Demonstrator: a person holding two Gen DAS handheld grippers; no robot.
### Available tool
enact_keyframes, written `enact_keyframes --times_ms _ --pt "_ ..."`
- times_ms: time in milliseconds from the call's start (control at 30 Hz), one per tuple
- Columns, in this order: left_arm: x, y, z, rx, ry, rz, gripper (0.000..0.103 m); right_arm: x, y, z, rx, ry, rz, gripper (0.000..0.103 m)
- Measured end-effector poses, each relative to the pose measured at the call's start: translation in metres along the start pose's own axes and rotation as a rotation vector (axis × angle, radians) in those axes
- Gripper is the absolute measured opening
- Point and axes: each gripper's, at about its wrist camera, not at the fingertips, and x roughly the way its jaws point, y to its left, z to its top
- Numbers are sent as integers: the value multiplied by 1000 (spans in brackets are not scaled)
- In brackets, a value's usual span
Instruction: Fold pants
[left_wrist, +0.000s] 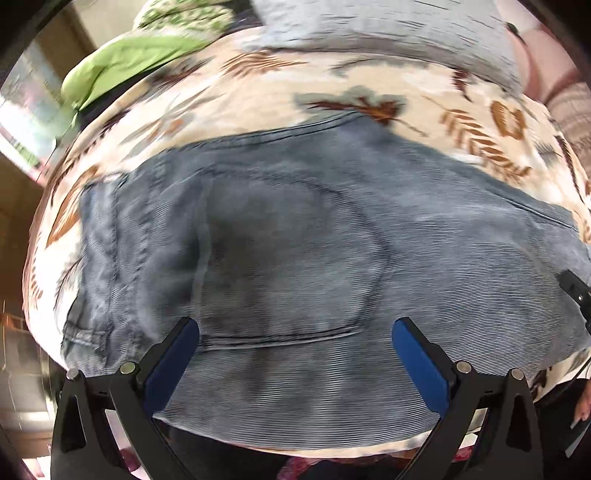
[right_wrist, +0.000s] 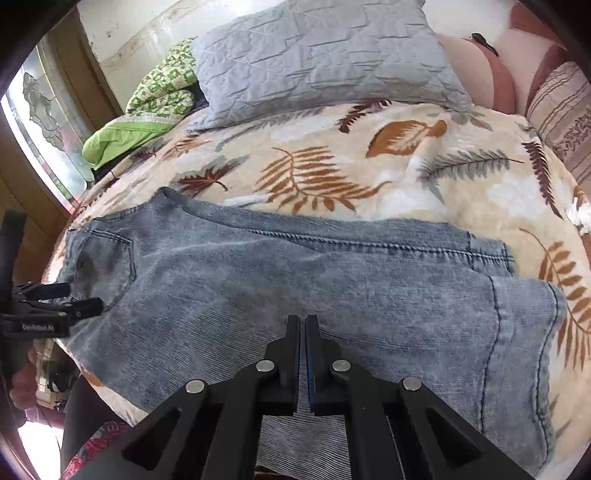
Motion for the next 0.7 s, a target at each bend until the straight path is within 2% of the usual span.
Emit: enact_keyframes --times_ms 200,333,700 --pt "19 17 -5 -20 34 16 103 16 1 -7 -7 58 -22 5" --pt "28 10 -6 13 32 57 103 21 1 -7 -14 59 -26 5" --pt "44 9 16 2 28 62 103 31 -2 3 0 56 -2 5"
